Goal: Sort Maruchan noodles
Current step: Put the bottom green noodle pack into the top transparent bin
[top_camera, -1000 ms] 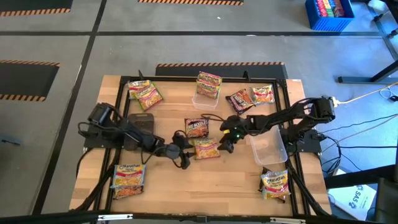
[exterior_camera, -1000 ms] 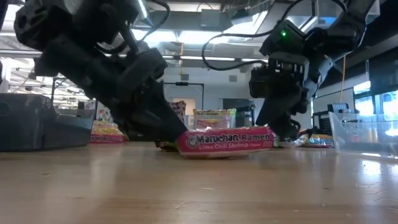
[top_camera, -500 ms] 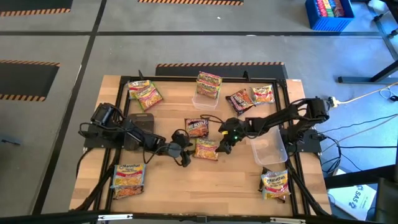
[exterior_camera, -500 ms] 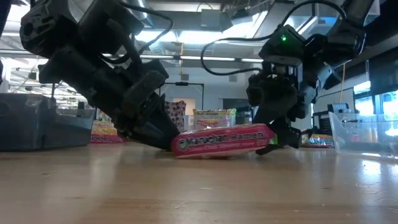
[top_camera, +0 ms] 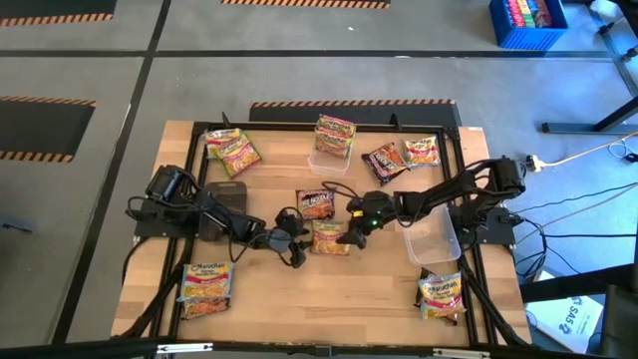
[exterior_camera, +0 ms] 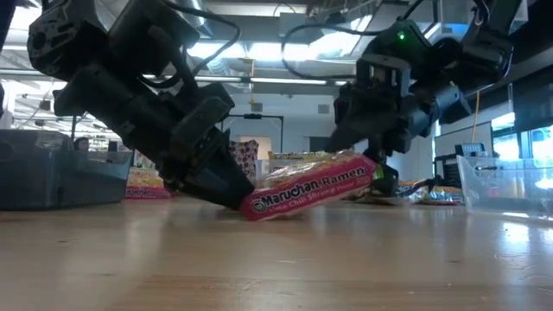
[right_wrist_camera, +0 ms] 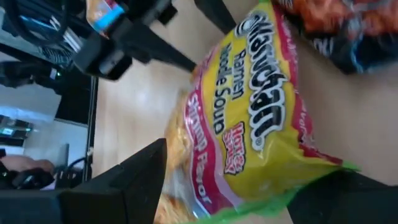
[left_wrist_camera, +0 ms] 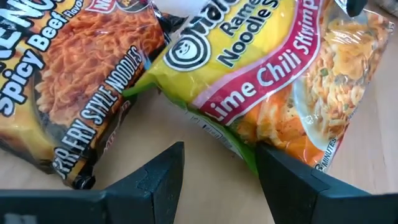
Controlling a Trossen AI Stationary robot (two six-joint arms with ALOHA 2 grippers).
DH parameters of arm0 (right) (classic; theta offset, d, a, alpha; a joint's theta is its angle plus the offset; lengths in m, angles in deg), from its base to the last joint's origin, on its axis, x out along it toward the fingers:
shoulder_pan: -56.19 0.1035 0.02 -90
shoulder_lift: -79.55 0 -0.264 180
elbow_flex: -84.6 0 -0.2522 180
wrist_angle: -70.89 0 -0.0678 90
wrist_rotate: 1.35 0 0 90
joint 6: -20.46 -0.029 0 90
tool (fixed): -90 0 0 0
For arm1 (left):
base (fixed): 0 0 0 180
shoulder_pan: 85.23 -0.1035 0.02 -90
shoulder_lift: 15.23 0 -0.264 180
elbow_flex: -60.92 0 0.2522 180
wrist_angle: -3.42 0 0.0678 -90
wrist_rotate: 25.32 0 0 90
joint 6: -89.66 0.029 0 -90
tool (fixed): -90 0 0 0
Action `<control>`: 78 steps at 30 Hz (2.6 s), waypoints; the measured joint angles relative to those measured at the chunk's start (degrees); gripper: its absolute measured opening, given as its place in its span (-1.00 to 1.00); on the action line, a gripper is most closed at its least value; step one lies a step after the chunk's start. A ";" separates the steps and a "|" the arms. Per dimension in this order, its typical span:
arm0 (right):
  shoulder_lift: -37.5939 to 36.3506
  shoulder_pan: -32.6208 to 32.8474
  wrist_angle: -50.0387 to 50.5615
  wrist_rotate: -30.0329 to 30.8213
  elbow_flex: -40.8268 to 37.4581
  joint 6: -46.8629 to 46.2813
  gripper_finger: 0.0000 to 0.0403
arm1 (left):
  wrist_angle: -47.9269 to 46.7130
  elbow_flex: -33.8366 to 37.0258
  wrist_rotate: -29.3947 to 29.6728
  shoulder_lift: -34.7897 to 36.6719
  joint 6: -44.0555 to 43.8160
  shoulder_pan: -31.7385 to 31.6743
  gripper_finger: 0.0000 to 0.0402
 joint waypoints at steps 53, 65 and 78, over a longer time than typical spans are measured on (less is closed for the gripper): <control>-10.19 3.59 -4.12 7.34 2.56 29.90 -0.77 | -1.84 0.00 -5.89 15.85 4.59 -2.43 0.59; -10.19 3.66 -7.33 8.99 2.60 29.80 -0.75 | 5.78 -0.04 -7.63 15.82 11.49 -3.16 0.19; -10.19 3.64 -10.10 11.46 2.60 29.98 -0.31 | 5.49 -0.04 -11.58 15.82 15.08 -5.14 -0.29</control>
